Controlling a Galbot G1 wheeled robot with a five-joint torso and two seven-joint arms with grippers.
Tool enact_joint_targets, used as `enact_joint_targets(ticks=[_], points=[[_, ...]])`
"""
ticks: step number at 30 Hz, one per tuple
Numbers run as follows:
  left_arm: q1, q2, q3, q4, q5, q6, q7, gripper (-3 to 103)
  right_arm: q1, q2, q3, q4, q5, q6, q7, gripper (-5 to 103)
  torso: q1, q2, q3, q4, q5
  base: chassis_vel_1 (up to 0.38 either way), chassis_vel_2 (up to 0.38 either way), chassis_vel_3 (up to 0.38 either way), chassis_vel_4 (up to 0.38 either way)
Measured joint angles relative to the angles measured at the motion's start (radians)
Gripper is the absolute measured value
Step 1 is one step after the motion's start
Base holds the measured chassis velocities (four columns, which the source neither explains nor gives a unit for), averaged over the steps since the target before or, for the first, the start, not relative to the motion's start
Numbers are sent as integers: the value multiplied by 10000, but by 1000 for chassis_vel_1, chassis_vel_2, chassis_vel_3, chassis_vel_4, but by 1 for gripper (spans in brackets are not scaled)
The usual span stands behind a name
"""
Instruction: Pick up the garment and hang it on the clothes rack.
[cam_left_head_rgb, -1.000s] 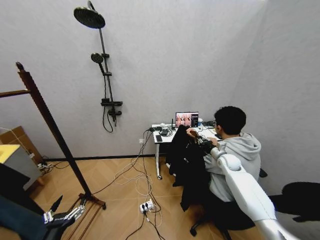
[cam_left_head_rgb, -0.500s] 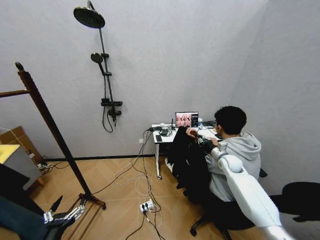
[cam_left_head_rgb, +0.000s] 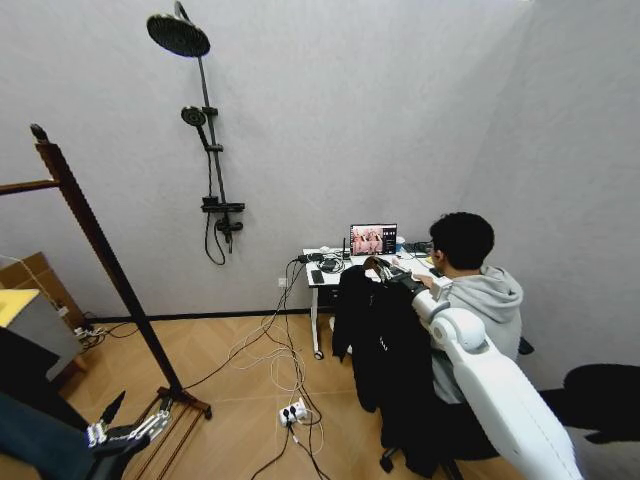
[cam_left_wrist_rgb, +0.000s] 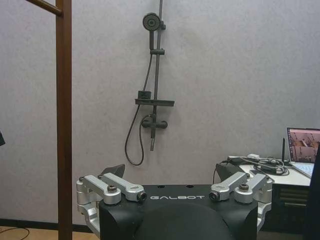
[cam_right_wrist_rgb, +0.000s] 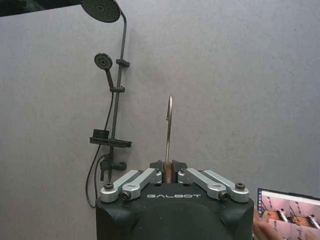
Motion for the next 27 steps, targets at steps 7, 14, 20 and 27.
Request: enact_joint_targets(ticks=[7, 14, 20, 27], points=[[0, 0, 0, 0, 0, -1, 0, 100, -20, 21, -157, 193, 11, -97, 83, 8, 0, 0, 0, 0, 1, 0, 0, 0, 0], [0, 0, 0, 0, 0, 0, 0, 100, -60, -54, -152, 187, 22, -104, 82, 8, 0, -1, 0, -2, 1, 0, 0, 0, 0], [0, 0, 0, 0, 0, 0, 0, 100, -58, -77, -125, 154, 48, -114, 84, 8, 0, 0, 0, -2, 2, 0, 0, 0, 0], [0, 0, 0, 0, 0, 0, 0, 100, -186, -97, -35, 273, 176, -767, 272, 8, 0, -1, 1, -2, 2, 0, 0, 0, 0]])
